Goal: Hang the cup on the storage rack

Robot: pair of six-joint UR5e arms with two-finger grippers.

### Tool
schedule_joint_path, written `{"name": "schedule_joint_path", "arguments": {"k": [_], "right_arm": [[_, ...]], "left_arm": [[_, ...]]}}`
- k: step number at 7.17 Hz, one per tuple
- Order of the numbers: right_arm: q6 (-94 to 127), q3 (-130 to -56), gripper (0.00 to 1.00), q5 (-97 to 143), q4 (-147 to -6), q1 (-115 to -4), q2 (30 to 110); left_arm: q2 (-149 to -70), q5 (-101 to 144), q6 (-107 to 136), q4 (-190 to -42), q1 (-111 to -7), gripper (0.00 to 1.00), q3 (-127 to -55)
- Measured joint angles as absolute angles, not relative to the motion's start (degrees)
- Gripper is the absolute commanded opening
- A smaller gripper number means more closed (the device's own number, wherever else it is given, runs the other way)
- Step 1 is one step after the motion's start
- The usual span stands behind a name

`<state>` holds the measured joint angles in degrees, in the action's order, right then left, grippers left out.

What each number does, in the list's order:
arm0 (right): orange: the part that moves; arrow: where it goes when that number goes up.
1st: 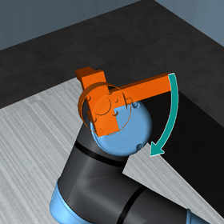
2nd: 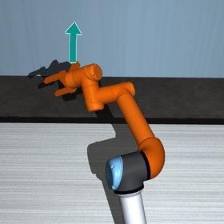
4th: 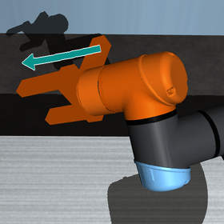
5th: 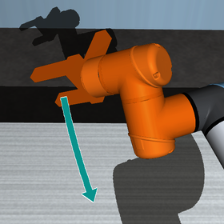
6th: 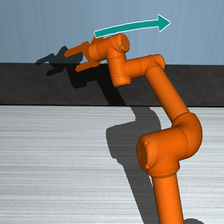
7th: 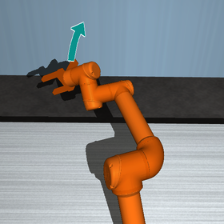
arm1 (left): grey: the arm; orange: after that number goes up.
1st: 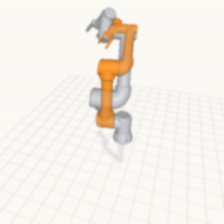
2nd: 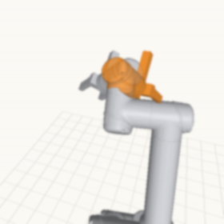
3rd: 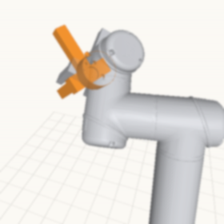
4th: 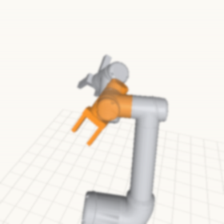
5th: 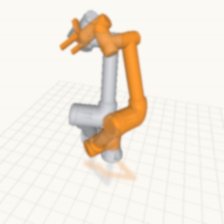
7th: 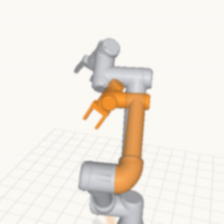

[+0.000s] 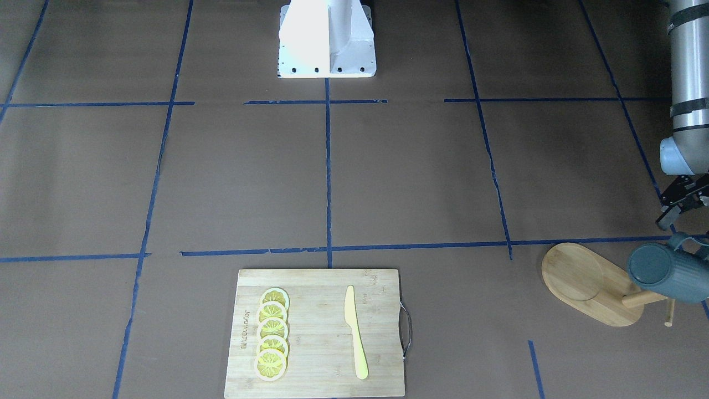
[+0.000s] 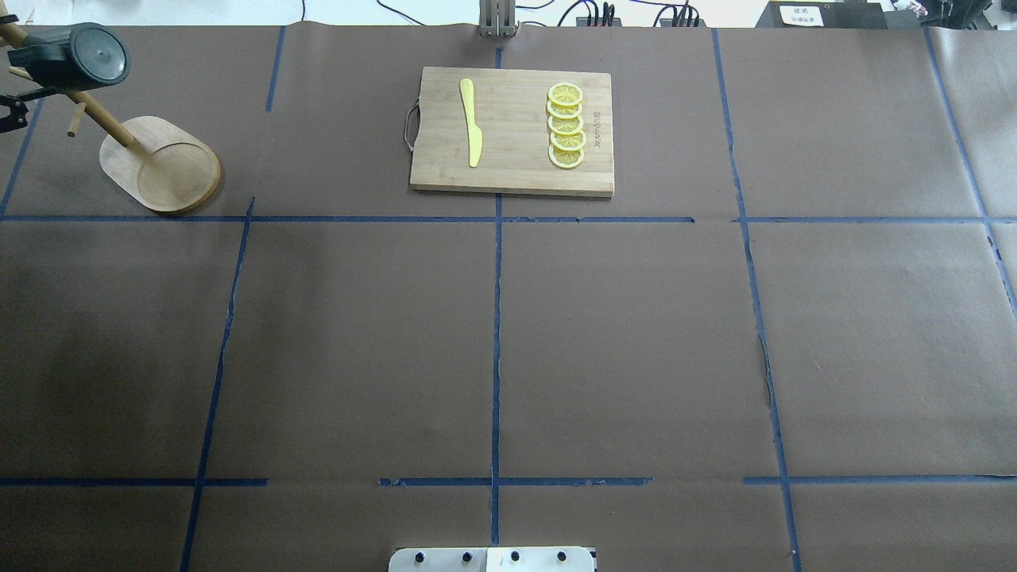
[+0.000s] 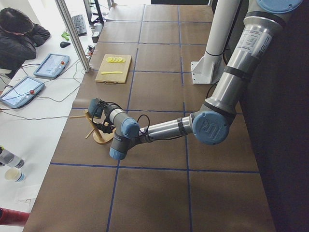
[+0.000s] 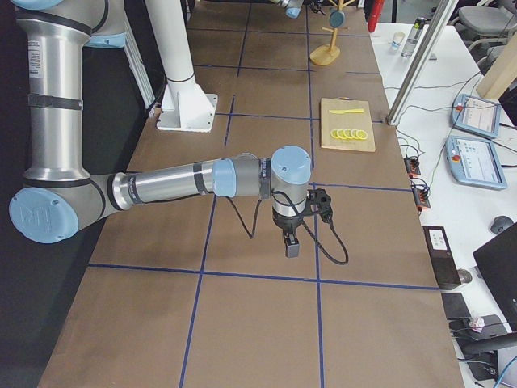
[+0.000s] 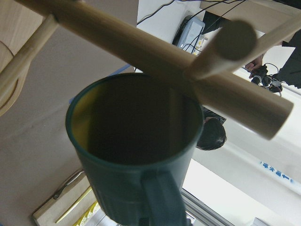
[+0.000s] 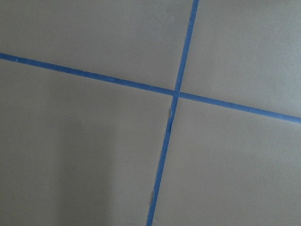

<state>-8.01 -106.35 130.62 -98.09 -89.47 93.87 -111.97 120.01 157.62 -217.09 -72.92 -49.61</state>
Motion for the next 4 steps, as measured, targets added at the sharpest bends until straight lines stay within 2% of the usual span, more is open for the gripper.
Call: {"name": "schedule_joint_path", "arguments": {"k": [4], "right_arm": [[-7.98, -106.35, 1.0, 130.69, -98.09, -89.47, 93.87]], "left_arm": [[-111.43, 124.99, 154.15, -216.81, -75.07, 1.0, -55.48]]}}
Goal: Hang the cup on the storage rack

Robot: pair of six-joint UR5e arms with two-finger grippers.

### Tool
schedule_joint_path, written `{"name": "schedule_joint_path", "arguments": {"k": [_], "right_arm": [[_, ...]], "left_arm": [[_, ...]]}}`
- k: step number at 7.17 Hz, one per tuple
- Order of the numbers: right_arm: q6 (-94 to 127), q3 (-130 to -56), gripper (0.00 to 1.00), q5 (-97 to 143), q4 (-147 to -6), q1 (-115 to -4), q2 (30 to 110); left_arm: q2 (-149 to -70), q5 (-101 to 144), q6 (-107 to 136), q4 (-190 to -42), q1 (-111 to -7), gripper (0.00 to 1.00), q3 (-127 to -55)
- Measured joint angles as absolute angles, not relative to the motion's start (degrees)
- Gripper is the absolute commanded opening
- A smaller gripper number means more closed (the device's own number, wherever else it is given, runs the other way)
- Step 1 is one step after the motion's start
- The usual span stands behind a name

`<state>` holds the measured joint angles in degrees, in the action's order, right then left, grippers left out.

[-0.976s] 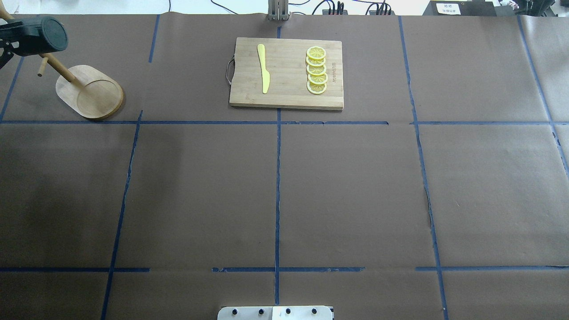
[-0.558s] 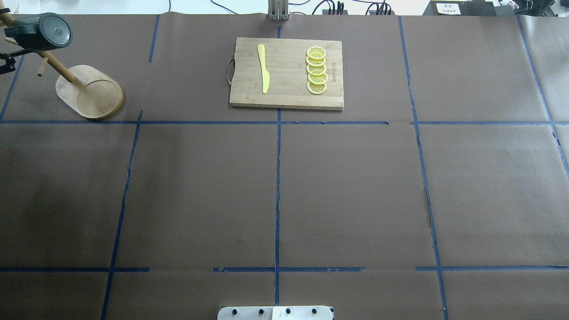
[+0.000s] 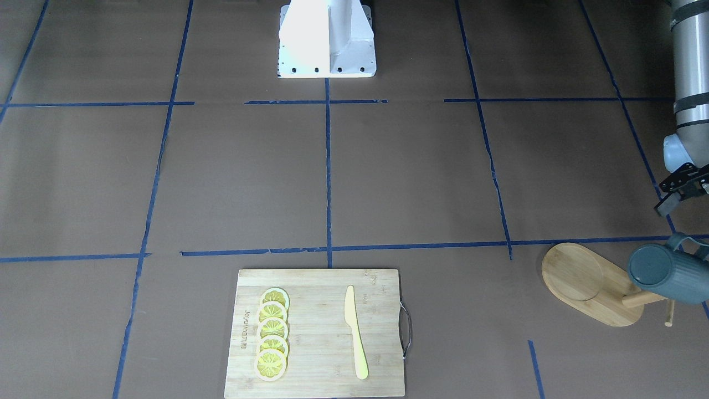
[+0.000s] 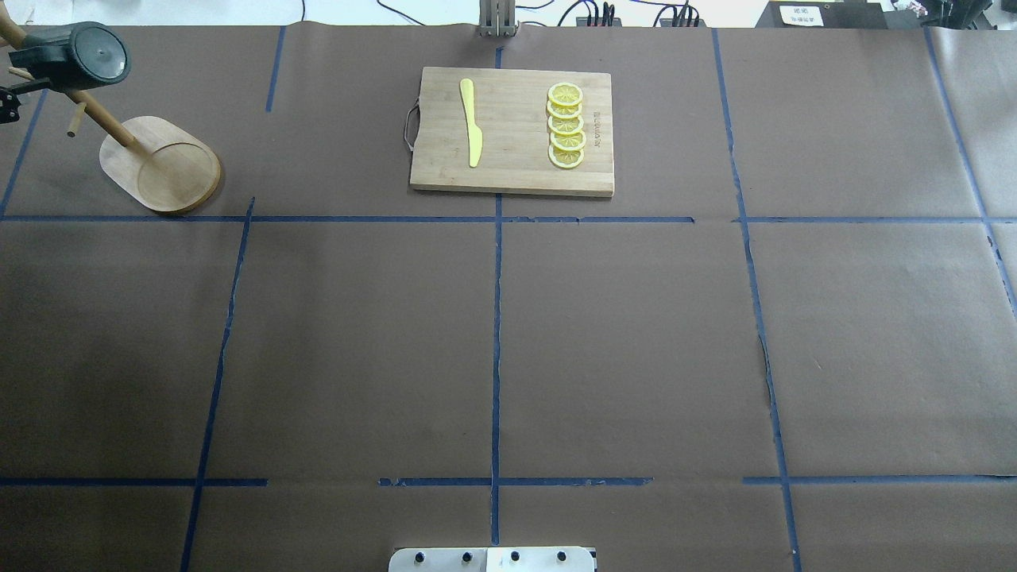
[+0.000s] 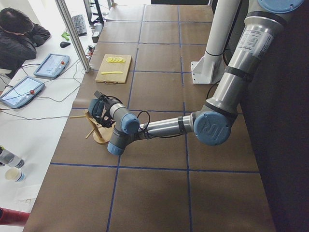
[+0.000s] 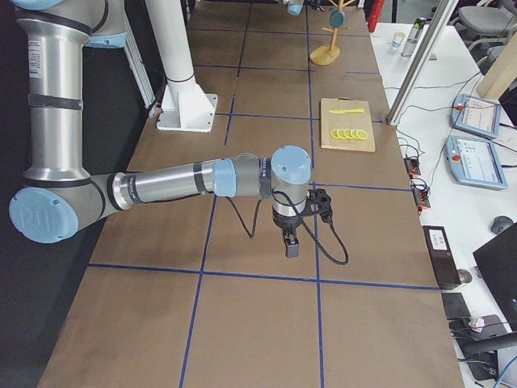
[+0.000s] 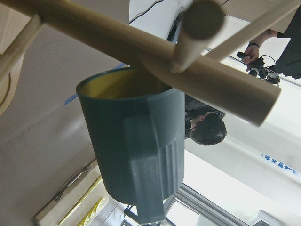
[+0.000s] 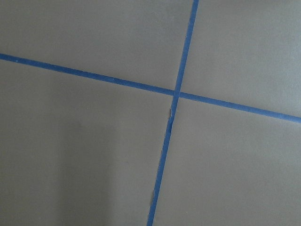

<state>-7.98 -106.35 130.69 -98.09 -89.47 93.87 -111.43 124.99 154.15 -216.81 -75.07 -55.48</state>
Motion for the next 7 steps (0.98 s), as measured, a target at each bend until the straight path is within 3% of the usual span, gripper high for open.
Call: {"name": "schedule_joint_path", "arguments": {"k": [6, 7], "right_arm": [[-7.85, -106.19, 1.0, 130.91, -98.17, -89.47, 94.04], [-7.83, -106.18, 1.0, 130.94, -98.17, -89.47, 94.04]], "left_arm": [[-109.2, 151.76, 84.42, -189.62, -82.98, 0.99, -56.8], [-107.23, 152.12, 74.42, -185.02, -82.78, 0.93, -56.67]]}}
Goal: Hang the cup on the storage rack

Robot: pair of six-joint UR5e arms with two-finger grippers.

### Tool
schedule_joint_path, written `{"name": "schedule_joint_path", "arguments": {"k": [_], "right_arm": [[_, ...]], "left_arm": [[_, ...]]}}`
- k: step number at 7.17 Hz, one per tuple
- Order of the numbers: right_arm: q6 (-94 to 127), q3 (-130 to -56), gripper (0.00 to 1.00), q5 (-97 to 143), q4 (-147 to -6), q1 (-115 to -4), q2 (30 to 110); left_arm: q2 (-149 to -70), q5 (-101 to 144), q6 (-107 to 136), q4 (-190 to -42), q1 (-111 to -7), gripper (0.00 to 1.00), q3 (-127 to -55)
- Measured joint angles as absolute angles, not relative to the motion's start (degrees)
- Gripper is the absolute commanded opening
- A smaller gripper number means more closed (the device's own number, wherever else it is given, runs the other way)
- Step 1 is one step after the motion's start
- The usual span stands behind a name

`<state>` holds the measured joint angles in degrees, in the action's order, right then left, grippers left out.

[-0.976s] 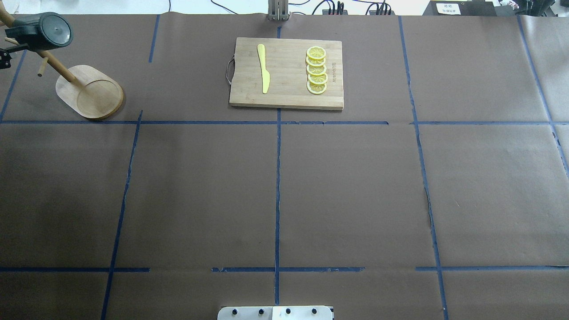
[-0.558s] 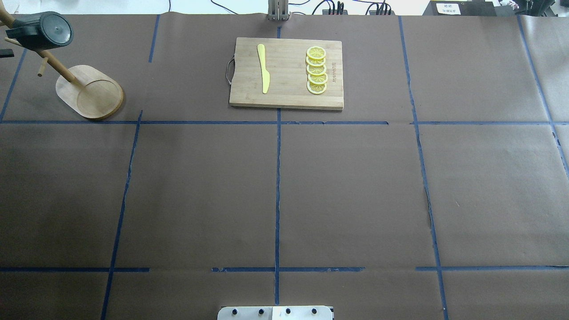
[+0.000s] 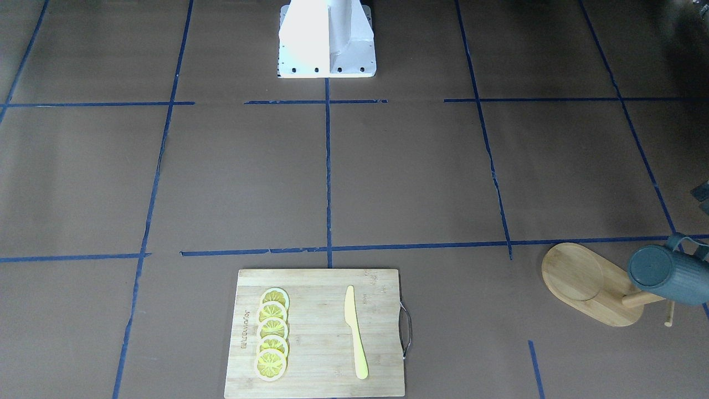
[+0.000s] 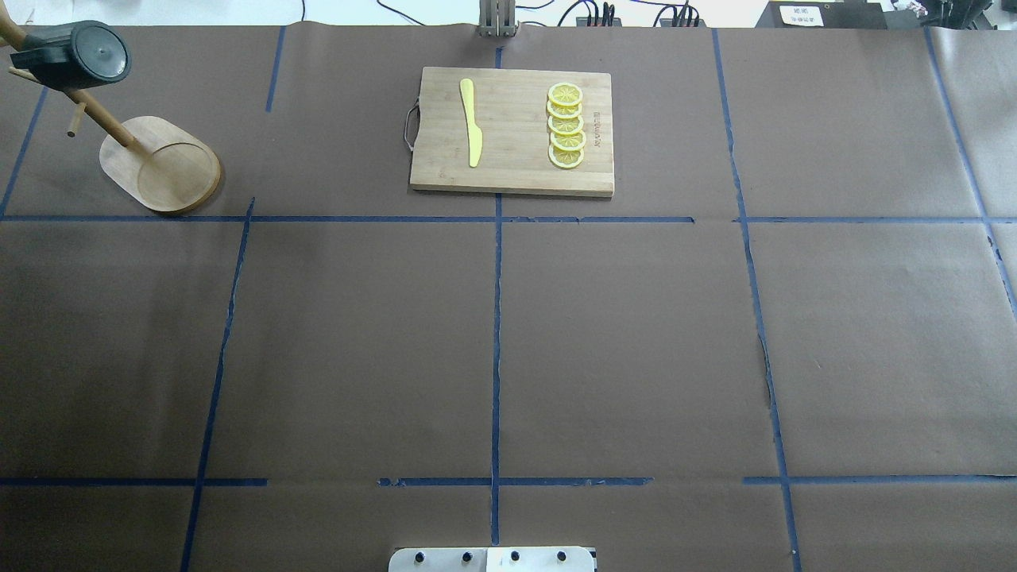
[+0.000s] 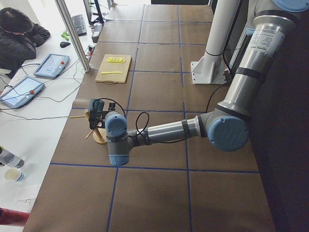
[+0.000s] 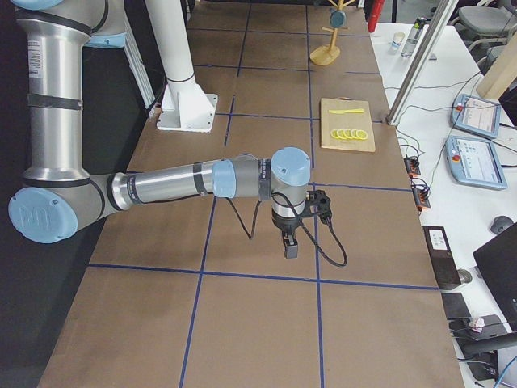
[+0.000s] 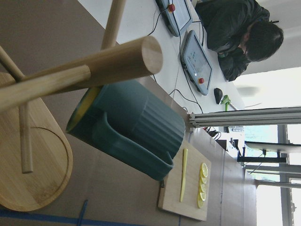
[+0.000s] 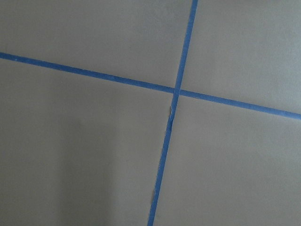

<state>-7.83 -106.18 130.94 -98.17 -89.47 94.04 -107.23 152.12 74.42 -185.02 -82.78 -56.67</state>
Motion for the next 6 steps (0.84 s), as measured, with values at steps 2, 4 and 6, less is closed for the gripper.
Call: {"name": "schedule_joint_path", "arguments": {"k": [2, 4, 6], "right_arm": [[-7.82, -106.17, 1.0, 130.99, -98.17, -89.47, 94.07], [-7.82, -106.12, 1.0, 130.89, -98.19, -89.47, 94.12], [-7.82, -106.09, 1.0, 131.0, -98.23, -89.47, 94.22]], "left_arm": [[-104.71, 151.74, 61.55, -179.14, -82.31, 0.89, -56.32], [-104.08, 148.71, 52.68, -174.96, -81.99, 0.93, -56.04], [-103.96, 144.41, 35.67, -164.86, -83.45, 0.99, -56.01]]}}
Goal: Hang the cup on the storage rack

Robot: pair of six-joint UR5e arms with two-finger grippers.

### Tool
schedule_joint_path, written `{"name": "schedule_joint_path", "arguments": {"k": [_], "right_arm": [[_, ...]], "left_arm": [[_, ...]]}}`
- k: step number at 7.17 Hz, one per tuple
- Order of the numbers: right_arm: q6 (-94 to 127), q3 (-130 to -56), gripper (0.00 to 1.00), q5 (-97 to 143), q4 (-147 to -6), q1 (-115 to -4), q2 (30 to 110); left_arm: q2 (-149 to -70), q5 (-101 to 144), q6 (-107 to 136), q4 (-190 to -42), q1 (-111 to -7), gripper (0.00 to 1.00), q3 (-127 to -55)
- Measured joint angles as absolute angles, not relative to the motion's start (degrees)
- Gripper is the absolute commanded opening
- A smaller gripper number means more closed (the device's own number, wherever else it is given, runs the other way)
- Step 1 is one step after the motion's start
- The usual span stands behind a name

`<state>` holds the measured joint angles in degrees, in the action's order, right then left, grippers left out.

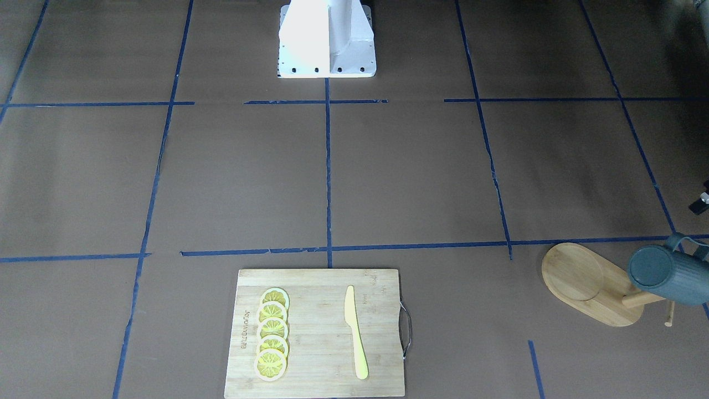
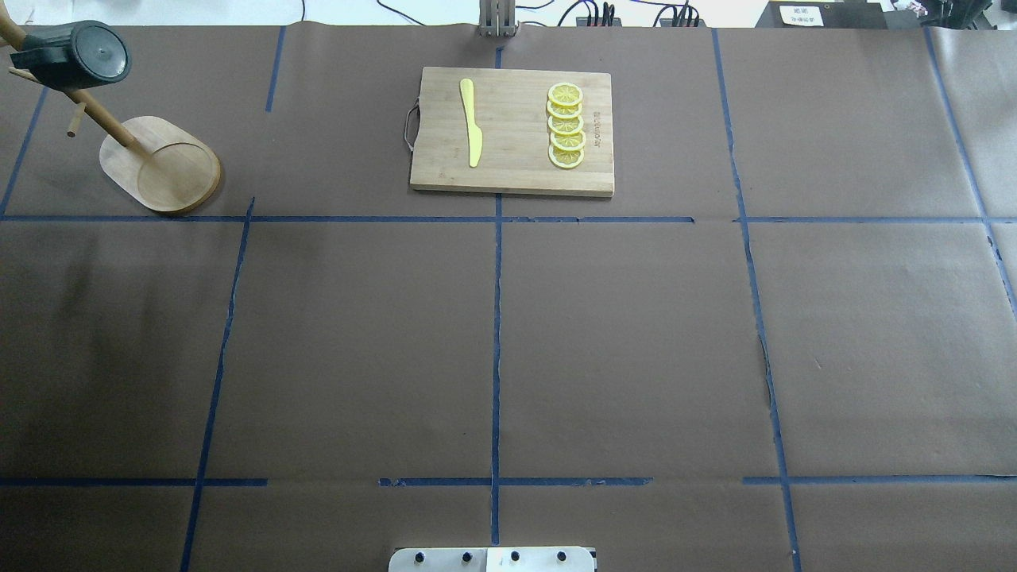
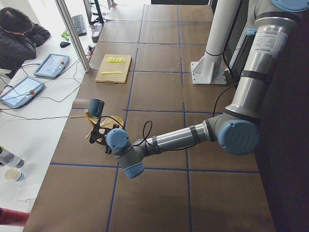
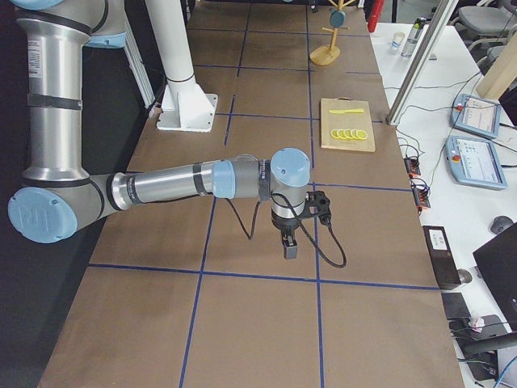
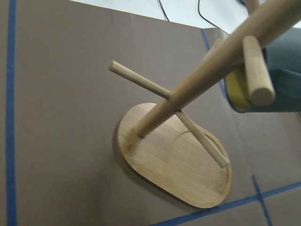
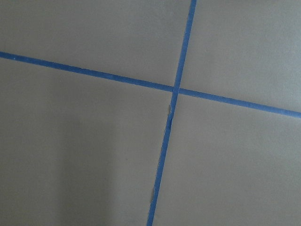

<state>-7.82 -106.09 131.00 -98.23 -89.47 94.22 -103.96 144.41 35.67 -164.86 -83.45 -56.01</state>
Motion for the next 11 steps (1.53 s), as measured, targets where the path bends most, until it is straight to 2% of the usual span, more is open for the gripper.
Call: {"name": "schedule_joint_path", "arguments": {"k": [3, 6, 8, 11], "right_arm": [[-7.82, -106.11, 1.0, 131.2, -98.25, -89.47, 94.3], [-7.82, -106.09, 1.0, 131.2, -98.26, -89.47, 94.31], [-7.82, -106.08, 1.0, 131.12, -98.26, -89.47, 94.31], [-7.82, -106.08, 1.0, 131.13, -98.24, -89.47, 94.31]], "left_arm": [[-102.94, 136.02, 11.75, -149.74, -84.99, 0.99, -56.37], [-102.91, 134.37, 0.28, -130.86, -85.56, 0.99, -58.6], [-103.09, 133.22, -6.33, -115.11, -85.85, 0.99, -65.3], [-100.11, 132.06, -9.63, -92.68, -90.46, 1.0, -81.71]]}}
